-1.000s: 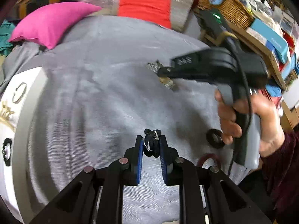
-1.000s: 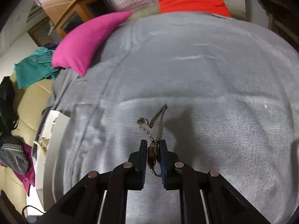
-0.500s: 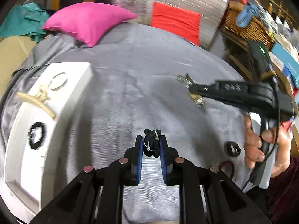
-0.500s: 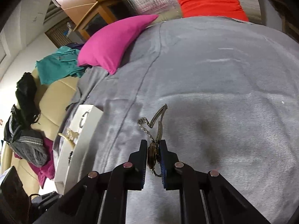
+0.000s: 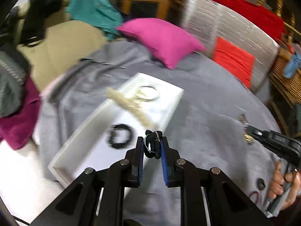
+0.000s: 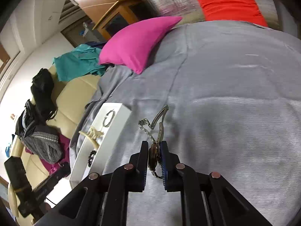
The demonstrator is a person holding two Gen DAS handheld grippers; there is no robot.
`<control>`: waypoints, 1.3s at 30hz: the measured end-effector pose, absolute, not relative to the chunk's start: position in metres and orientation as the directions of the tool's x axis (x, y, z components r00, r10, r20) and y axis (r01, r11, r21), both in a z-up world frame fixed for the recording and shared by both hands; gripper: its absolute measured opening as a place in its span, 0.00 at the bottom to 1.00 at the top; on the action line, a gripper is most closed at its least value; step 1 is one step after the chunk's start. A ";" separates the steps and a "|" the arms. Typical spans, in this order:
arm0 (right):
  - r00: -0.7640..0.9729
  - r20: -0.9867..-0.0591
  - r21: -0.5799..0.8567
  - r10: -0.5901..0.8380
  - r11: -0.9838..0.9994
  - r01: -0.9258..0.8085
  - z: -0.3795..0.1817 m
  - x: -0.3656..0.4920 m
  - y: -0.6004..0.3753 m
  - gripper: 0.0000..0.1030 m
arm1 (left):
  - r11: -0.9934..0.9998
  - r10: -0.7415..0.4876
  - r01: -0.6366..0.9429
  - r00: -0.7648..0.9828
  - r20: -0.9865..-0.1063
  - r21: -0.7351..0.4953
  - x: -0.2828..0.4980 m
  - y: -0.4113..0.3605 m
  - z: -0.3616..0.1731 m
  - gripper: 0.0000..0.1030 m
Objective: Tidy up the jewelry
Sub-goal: 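Carry the black ring and keys over the white tray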
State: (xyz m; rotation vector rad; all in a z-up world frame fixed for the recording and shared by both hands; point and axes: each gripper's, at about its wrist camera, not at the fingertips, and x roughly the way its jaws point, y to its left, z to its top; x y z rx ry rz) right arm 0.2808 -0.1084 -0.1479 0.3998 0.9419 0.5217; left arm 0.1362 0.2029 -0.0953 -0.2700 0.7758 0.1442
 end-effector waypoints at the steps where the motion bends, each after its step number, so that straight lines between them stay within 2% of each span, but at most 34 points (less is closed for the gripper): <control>1: 0.477 -0.650 0.538 0.592 0.801 -0.261 -0.146 0.279 -0.102 0.14 | 0.951 0.046 -0.248 0.705 -0.708 -0.184 0.133 0.212 -0.096 0.17; 7: 0.438 -0.604 0.559 0.666 0.746 -0.363 -0.132 0.260 -0.060 0.14 | 0.921 0.116 -0.354 0.648 -0.753 -0.163 0.121 0.252 -0.110 0.17; 13: 0.349 -0.563 0.588 0.749 0.660 -0.469 -0.122 0.236 0.000 0.14 | 0.892 0.191 -0.428 0.651 -0.735 -0.147 0.108 0.278 -0.109 0.17; 21: 0.186 -0.588 0.585 0.787 0.573 -0.574 -0.140 0.204 0.099 0.14 | 0.858 0.266 -0.499 0.640 -0.721 -0.126 0.092 0.308 -0.108 0.17; 25: 0.162 -0.614 0.572 0.772 0.577 -0.584 -0.154 0.204 0.124 0.14 | 0.873 0.240 -0.473 0.629 -0.740 -0.119 0.091 0.313 -0.116 0.17; 39: 0.058 -0.734 0.542 0.677 0.635 -0.550 -0.196 0.231 0.181 0.14 | 0.906 0.040 -0.365 0.576 -0.816 -0.213 0.102 0.308 -0.149 0.17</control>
